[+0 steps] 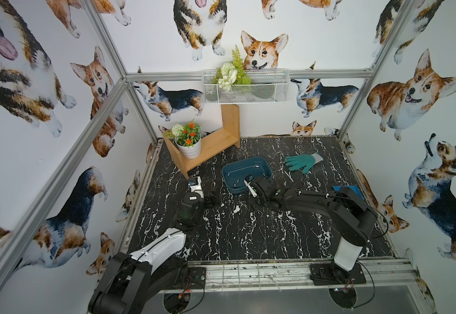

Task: Put the bit on the desktop into the storage box
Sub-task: Pick up the screwdriver bit from the center of the board, then place the screwdriver bit in the storage box.

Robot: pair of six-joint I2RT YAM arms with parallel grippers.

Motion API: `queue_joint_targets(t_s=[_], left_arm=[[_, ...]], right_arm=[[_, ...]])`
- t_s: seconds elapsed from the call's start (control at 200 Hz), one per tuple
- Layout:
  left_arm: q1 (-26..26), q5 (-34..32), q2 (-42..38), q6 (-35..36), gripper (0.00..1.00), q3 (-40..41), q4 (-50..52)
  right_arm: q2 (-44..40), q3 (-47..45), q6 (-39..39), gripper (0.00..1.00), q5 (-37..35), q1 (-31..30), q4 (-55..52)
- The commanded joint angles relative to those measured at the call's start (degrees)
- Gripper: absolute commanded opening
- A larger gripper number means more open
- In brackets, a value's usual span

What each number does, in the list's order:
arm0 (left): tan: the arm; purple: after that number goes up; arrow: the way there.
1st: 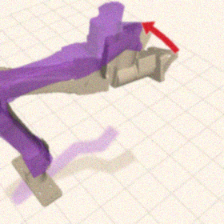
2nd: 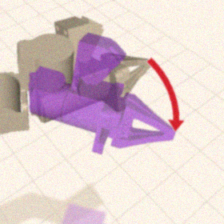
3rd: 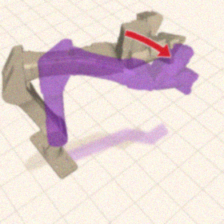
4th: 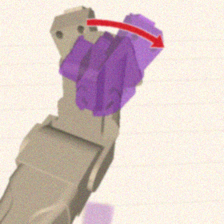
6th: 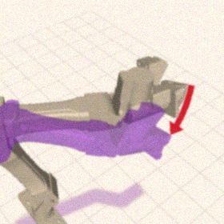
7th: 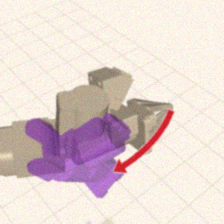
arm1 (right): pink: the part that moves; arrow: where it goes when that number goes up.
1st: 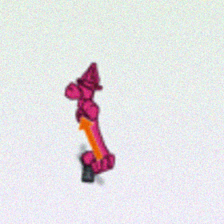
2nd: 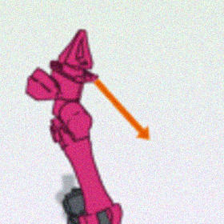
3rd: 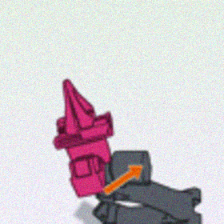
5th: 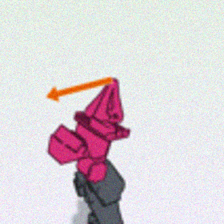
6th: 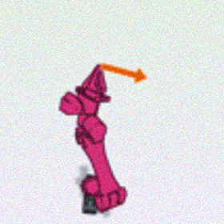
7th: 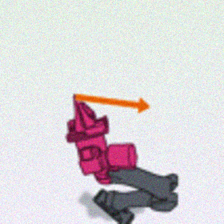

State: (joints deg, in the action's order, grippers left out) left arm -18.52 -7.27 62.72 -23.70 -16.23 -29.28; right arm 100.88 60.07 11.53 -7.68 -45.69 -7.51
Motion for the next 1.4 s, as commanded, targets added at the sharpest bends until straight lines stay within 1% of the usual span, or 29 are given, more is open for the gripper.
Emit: queue_joint_targets(t_s=[0.0,0.215,0.455,0.556,0.826,1.006,1.121,1.161,1.196,1.296,1.331,1.396], left_arm=[[-0.02,0.3,-0.05,0.41,1.0,-0.3,-0.96],[0.05,0.5,0.04,0.32,1.0,-0.29,-1.05],[-0.02,0.52,-0.09,0.32,1.0,-0.29,-1.03],[0.02,0.58,-0.28,0.26,1.0,-0.21,-1.05],[-0.01,0.92,-0.04,0.24,1.0,-0.32,-1.35],[-0.01,0.93,-0.32,0.24,1.0,-0.21,-1.49],[0.05,1.12,-0.25,0.19,1.0,-0.21,-1.61],[0.02,1.08,-0.31,0.23,1.0,-0.21,-1.63],[-0.02,1.1,-0.32,0.24,1.0,-0.21,-1.66],[0.03,1.08,-0.32,0.15,1.0,-0.25,-1.59],[0.01,1.18,-0.31,0.15,1.0,-0.21,-1.58],[0.02,1.37,-0.39,0.06,1.0,-0.23,-1.71]], right_arm=[[-2.3,-0.13,-0.03,0.12,-2.03,0.07,-0.67],[-6.51,0.31,1.36,0.12,-2.09,2.53,1.62],[-6.98,0.41,4.16,0.12,0.69,7.48,10.04],[-5.26,1.52,4.55,0.12,0.82,8.49,13.02],[3.69,9.43,4.73,0.13,1.22,9.57,14.73],[9.87,14.89,5.13,0.13,2.43,10.05,14.11],[11.56,16.62,5.42,0.14,3.26,10.09,13.89],[11.7,16.95,5.43,0.16,3.36,10.1,13.67],[11.59,17.05,5.43,0.2,3.29,10.09,13.5],[10.27,16.68,5.18,0.41,3.03,10.09,12.92],[9.37,16.19,5.08,0.45,2.9,10.1,12.79],[7.38,14.81,4.78,0.48,2.53,10.09,12.61]])
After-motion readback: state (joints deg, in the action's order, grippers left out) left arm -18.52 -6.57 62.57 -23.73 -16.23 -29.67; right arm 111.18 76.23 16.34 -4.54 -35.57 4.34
